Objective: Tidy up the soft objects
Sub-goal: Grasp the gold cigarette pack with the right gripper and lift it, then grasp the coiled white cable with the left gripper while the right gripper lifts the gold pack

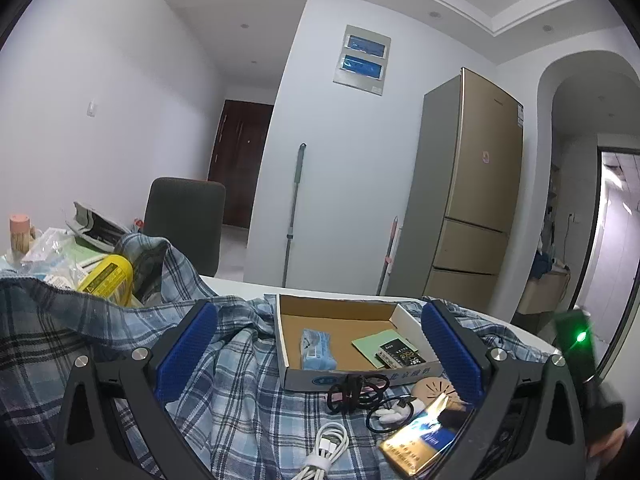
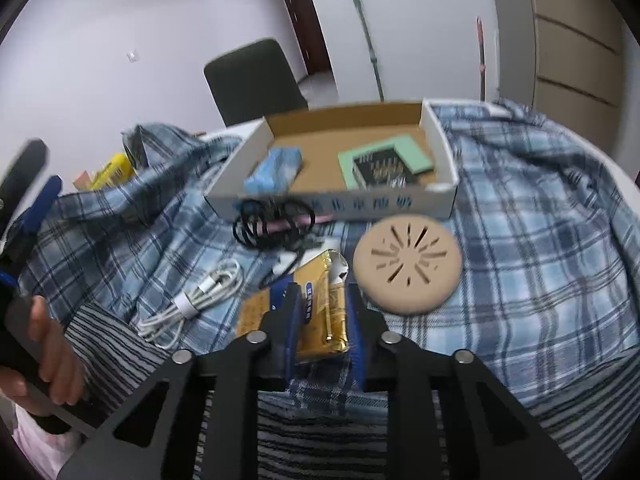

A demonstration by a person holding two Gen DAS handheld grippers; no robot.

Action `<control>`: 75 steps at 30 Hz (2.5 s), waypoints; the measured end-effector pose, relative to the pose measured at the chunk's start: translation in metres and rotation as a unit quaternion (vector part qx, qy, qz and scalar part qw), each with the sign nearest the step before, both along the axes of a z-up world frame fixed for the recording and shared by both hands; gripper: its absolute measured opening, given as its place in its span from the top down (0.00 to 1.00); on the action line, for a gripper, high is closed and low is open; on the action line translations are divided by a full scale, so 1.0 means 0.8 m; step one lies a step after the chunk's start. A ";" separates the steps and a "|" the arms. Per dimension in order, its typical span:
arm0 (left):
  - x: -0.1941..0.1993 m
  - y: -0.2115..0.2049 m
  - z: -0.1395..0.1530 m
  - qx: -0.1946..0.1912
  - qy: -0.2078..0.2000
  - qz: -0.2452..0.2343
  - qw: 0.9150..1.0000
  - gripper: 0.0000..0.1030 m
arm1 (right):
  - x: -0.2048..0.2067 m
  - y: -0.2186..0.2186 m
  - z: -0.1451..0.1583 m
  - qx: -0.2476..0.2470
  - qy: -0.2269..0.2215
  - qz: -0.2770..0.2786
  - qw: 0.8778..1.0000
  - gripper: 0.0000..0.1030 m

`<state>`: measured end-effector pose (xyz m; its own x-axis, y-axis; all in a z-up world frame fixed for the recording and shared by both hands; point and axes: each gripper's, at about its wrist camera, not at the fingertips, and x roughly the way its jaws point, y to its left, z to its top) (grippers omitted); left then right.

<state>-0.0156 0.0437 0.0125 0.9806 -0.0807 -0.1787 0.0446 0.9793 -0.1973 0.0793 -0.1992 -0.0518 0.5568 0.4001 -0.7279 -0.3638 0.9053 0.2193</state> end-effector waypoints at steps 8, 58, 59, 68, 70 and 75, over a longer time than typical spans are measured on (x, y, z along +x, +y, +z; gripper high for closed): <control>-0.003 -0.001 -0.001 0.004 -0.004 0.005 1.000 0.00 | -0.020 0.003 0.050 -0.054 -0.085 -0.013 0.995 0.89; 0.032 0.005 -0.012 0.015 0.091 0.014 0.996 0.00 | -0.038 0.047 0.042 -0.062 -0.127 0.024 0.990 0.85; 0.042 0.001 -0.014 0.033 0.117 0.003 0.993 0.00 | -0.037 0.042 0.045 -0.065 -0.135 0.014 0.989 0.85; 0.090 -0.005 -0.063 0.046 0.300 -0.109 0.946 0.44 | -0.021 0.010 0.029 -0.055 -0.127 -0.024 0.990 0.85; 0.093 -0.010 -0.072 0.051 0.327 -0.123 0.936 0.51 | -0.019 0.008 0.024 -0.055 -0.123 -0.024 0.991 0.85; 0.092 -0.028 -0.087 0.085 0.361 -0.146 0.917 0.51 | -0.018 0.008 0.014 -0.050 -0.114 -0.018 0.992 0.85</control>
